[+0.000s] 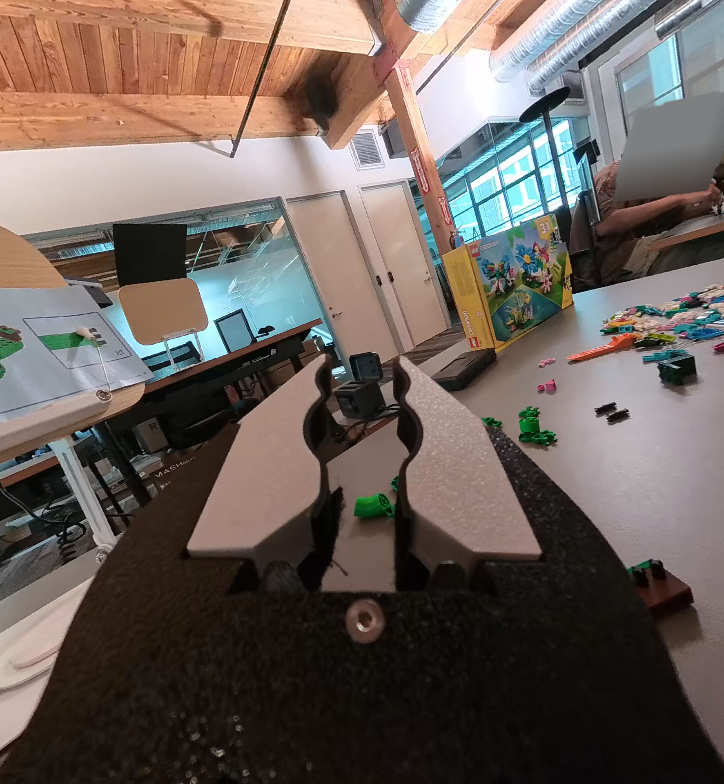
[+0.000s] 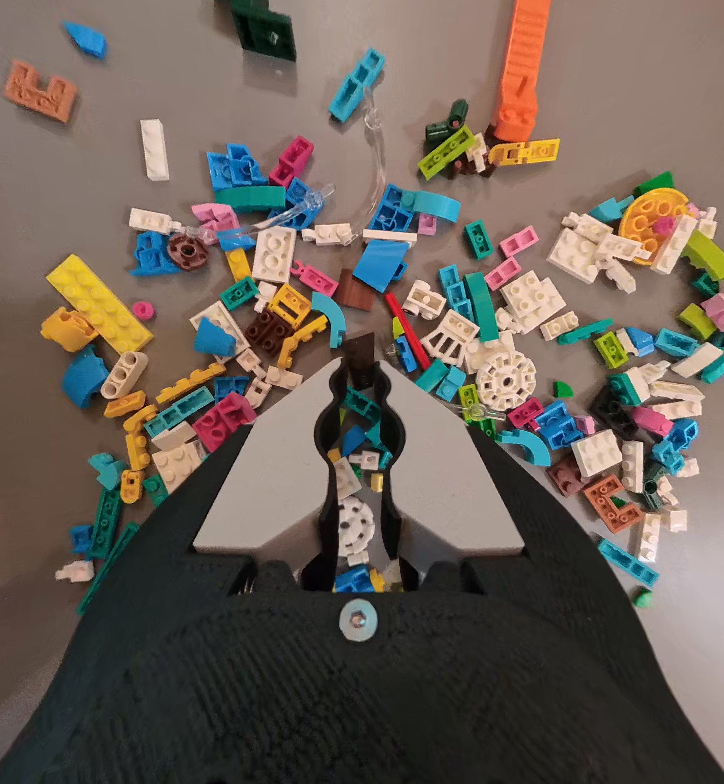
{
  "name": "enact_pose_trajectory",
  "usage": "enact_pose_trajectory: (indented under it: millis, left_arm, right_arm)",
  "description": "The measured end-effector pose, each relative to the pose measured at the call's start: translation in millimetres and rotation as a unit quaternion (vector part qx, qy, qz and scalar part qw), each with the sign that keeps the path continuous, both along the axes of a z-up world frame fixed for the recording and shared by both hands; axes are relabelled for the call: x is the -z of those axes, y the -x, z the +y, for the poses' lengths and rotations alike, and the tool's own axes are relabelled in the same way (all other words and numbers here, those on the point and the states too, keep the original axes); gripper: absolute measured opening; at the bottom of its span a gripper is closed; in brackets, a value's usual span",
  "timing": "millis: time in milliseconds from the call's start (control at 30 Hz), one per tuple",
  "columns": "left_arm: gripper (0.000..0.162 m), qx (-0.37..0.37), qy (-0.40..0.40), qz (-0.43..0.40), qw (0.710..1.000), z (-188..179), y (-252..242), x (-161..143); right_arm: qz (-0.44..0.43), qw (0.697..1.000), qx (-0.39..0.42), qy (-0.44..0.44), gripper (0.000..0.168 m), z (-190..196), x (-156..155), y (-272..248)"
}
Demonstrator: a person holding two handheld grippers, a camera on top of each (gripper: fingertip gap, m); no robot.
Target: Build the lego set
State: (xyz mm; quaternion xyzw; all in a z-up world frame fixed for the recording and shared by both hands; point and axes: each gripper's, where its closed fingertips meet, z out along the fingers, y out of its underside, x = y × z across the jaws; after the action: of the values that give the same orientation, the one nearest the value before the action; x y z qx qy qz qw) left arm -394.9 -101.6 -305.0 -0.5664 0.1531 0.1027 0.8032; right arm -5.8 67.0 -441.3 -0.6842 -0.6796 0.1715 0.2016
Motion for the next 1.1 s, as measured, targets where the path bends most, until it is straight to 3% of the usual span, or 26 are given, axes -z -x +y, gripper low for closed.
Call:
enact_pose_trajectory:
  millis: [33, 167, 333, 433, 567, 867, 900, 1100]
  left_arm:
    - [0.026, 0.002, 0.000, -0.002, 1.000, 0, 0, 0]
    - [0.025, 0.005, -0.002, -0.009, 1.000, 0, 1, -1]
    - [0.025, 0.016, -0.002, -0.017, 1.000, 3, -1, -1]
    - [0.025, 0.026, -0.003, -0.013, 1.000, 2, -5, -1]
    - [0.025, 0.037, -0.004, -0.016, 0.999, 1, -6, -1]
    - [0.024, 0.041, -0.006, -0.029, 0.999, 1, -4, -3]
    - [0.024, 0.043, -0.006, -0.027, 0.999, 0, -5, -2]
    - [0.024, 0.045, -0.008, -0.036, 0.998, -1, -3, -3]
  right_arm:
    - [-0.012, 1.000, -0.007, -0.005, 0.010, -1, 0, -1]
    - [-0.027, 0.998, -0.029, -0.054, 0.010, -2, -13, 10]
    - [0.113, 0.985, -0.085, -0.096, 0.009, -31, -61, 109]
    - [0.121, 0.977, -0.149, -0.088, 0.009, -65, -49, 171]
    - [0.082, 0.978, -0.174, -0.076, 0.010, -80, -26, 211]
    - [0.050, 0.980, -0.183, -0.056, 0.011, -98, -9, 223]
    - [0.055, 0.981, -0.178, -0.049, 0.018, -100, -10, 223]
    - [0.135, 0.983, -0.109, -0.062, 0.031, -88, -48, 191]
